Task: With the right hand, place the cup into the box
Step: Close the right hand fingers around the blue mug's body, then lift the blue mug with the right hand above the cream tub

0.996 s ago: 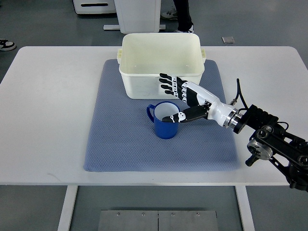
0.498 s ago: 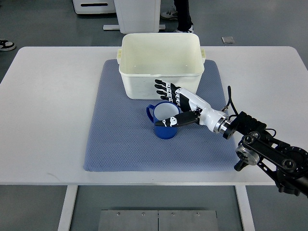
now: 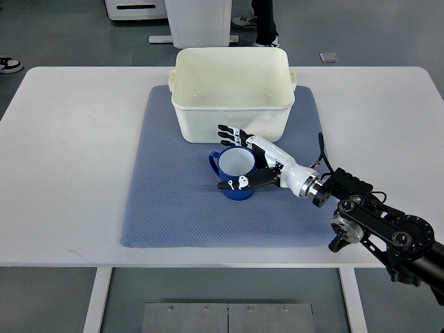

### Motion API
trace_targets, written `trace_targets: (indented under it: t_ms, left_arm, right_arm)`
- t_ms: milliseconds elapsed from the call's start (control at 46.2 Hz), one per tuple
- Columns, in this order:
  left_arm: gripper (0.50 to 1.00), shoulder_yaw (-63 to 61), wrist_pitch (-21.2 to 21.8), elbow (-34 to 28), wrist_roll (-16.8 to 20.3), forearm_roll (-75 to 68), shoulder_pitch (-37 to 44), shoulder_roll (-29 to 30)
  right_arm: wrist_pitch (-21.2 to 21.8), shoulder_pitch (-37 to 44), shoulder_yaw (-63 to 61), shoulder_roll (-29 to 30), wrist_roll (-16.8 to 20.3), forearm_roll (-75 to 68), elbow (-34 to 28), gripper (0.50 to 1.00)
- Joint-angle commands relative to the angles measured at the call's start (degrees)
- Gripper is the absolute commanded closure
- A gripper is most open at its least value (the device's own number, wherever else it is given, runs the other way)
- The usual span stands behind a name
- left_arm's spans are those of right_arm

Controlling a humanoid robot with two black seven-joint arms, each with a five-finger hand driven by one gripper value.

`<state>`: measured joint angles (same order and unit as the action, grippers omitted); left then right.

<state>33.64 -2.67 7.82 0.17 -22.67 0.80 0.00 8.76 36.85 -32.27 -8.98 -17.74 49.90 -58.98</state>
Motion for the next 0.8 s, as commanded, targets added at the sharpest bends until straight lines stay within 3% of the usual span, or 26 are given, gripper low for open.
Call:
trace_targets:
  t_ms: [0,411,520,563,606,628,671,780]
  left_arm:
    - [0.500,0.02,-0.05,0.01,0.00,0.00,-0.01,0.00]
    - [0.500,0.02,-0.05,0.01,0.00,0.00,-0.01,0.00]
    - [0.500,0.02,0.04,0.01,0.00,0.00,-0.01,0.00]
    - [0.500,0.02,0.04,0.01,0.00,0.00,-0.01,0.00]
    - [0.500,0.02,0.04,0.01,0.00,0.00,-0.01,0.00]
    - [0.500,0.02,-0.05,0.01,0.00,0.00,-0.01,0.00]
    - [0.500,-0.07,0.04,0.01,0.00,0.00,-0.01,0.00]
    - [0.500,0.02,0.04,0.01,0.00,0.00,-0.01,0.00]
  right_arm:
    - [-0.06,0.07,-0.07,0.01,-0.10,-0.24,0.45,0.507]
    - [-0.06,-0.55,1.16,0.71,-1.24,-0.50,4.32,0.507]
    - [-0.06,-0.64,1.24,1.06,-2.20,-0.68,4.93,0.532]
    - [-0.06,-0.72,1.33,1.07,-2.73,-0.94,5.02,0.580]
    - [-0.06,-0.90,1.42,0.98,-3.09,-1.03,5.02,0.678]
    - [-0.06,-0.90,1.42,0.98,-3.17,-1.03,5.02,0.755]
    - [-0.06,-0.90,1.68,0.98,-3.09,-1.03,5.02,1.000]
    - [-1.29,-0.90,1.77,1.33,-2.91,-1.03,5.11,1.000]
